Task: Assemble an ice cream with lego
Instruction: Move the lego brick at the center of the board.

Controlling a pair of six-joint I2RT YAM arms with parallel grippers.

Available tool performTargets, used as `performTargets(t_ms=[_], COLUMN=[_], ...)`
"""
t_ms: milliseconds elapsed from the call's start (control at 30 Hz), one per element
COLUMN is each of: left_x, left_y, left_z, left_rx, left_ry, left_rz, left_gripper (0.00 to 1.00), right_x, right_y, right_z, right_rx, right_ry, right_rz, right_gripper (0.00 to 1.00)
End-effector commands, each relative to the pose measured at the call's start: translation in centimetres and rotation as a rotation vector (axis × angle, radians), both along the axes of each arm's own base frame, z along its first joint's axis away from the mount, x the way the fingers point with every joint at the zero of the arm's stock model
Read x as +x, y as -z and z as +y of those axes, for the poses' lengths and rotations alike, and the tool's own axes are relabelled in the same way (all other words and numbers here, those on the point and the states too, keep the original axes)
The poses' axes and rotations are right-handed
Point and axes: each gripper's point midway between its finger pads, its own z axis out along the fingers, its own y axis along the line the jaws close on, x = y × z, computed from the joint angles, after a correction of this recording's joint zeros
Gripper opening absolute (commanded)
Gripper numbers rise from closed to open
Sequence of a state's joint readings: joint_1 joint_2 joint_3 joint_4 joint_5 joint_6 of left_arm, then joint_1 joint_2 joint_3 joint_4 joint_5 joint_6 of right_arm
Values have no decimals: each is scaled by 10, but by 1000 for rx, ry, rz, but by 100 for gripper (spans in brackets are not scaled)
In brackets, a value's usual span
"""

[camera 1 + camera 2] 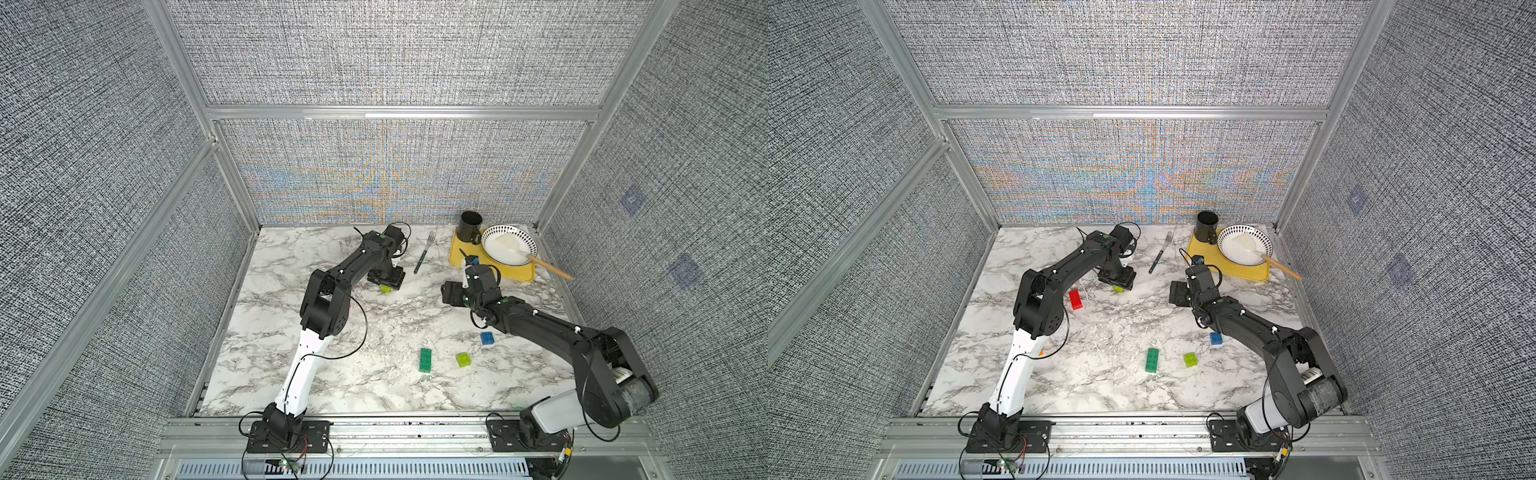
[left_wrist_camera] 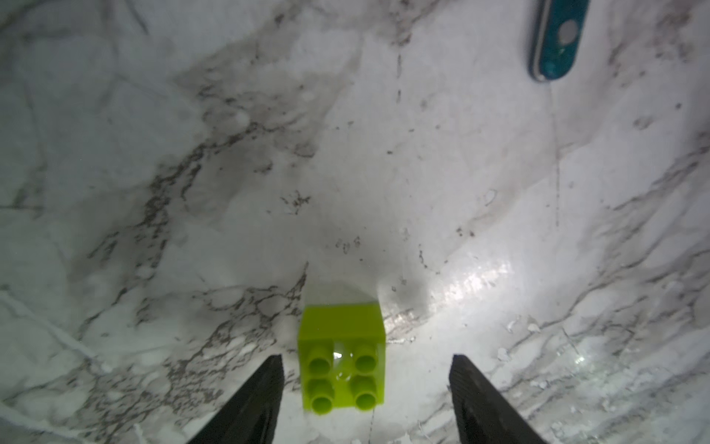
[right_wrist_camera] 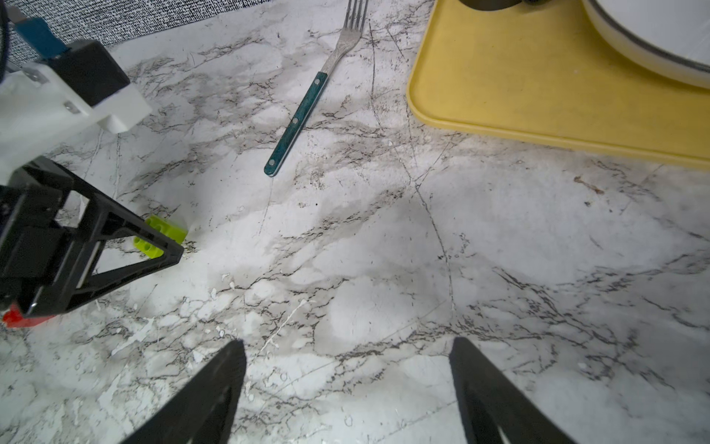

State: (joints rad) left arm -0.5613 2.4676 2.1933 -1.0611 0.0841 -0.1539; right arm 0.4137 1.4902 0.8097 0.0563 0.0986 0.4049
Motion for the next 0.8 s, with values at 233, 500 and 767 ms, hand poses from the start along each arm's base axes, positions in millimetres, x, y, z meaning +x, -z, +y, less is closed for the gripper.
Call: performTargets(t_ms=[233, 500, 767], left_x=[-4, -3, -22], left_y=[11, 4, -8], left_z=[8, 9, 17], left_rx=[64, 59, 39], left_ry=[10, 5, 2], left_rz=[40, 21, 20], left_gripper=[41, 9, 2], right_x=[3, 3, 3], right_y=[-1, 2, 2], right_z=[2, 3, 5], right_rx=[8, 7, 10], right_ry=[-4, -12, -21], right_rz=[-9, -2, 0], right_gripper=[83, 78, 76])
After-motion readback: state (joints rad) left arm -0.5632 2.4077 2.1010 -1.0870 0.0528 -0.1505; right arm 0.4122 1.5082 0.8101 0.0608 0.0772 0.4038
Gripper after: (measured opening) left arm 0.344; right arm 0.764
